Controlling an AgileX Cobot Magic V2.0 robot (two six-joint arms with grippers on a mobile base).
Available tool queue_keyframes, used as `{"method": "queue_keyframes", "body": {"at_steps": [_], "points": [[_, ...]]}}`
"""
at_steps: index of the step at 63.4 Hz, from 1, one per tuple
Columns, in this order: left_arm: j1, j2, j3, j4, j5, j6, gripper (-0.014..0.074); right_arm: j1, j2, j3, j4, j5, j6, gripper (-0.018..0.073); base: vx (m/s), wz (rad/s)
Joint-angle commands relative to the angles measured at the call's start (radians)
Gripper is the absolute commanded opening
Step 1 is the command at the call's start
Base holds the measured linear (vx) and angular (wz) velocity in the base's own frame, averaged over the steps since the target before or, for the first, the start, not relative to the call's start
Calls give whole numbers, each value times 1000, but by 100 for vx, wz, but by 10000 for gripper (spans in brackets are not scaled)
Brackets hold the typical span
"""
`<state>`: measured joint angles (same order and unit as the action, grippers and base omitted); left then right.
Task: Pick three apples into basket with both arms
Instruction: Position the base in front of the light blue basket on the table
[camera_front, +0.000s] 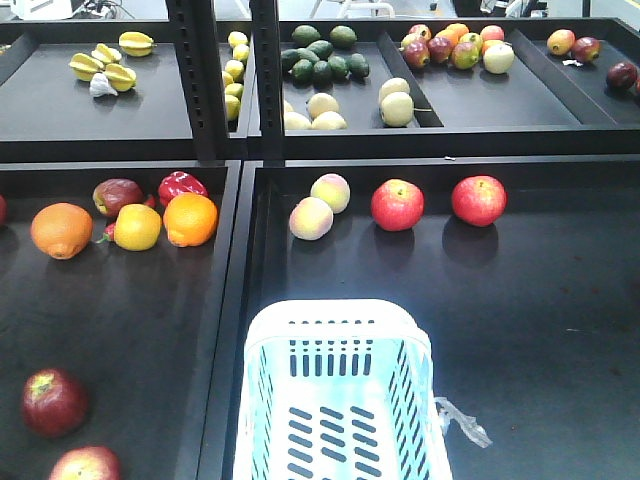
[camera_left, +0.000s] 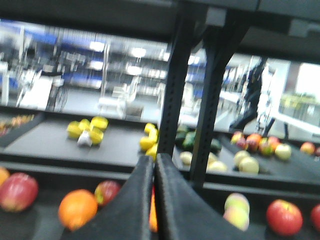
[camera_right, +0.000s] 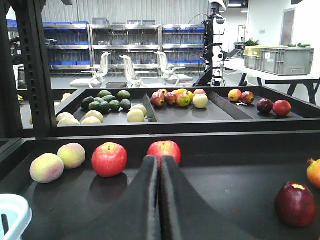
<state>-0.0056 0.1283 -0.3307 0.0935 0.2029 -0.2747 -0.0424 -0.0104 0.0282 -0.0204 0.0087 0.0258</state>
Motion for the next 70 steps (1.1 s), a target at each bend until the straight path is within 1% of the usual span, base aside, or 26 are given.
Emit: {"method": "queue_keyframes", "body": {"at_steps": [1,6,9,15,18,20,25,28,32,37,56,64,68,70], "points": [[-6,116,-151,-8,114,-6,-6,-5,-11,15,-5,-74,-6,-9,0,0],[-6,204,-252,-9,249,29,-6,-5,-11,15,-5,-74,-6,-9,0,0],[-6,259,-314,-9,337,69,-6,-5,-11,15,-5,-74,-6,-9,0,0],[-6,367,-419,-23,490,188,-6,-5,-11,15,-5,-74,-6,-9,0,0],[-6,408,-466,-49,556,250,-6,-5,-11,15,-5,-74,-6,-9,0,0],[-6,436,-494,-81,591,299,-6,-5,-11,15,-5,-74,-6,-9,0,0],[-6,482,-533,-159,623,397,-6,-5,-11,15,-5,-74,-6,-9,0,0],[-6,497,-544,-204,623,440,-6,-5,-11,15,-5,-74,-6,-9,0,0],[-6,512,-548,-244,623,505,-6,-5,-11,15,-5,-74,-6,-9,0,0],[-6,517,-548,-253,624,533,-6,-5,-11,15,-5,-74,-6,-9,0,0],[-6,517,-548,-252,625,531,8,-5,-11,15,-5,-74,-6,-9,0,0],[-6,517,-548,-251,628,532,78,-5,-11,15,-5,-74,-6,-9,0,0],[-6,517,-548,-251,632,532,137,-5,-11,15,-5,-74,-6,-9,0,0],[-6,517,-548,-251,632,532,188,-5,-11,15,-5,-74,-6,-9,0,0]]}}
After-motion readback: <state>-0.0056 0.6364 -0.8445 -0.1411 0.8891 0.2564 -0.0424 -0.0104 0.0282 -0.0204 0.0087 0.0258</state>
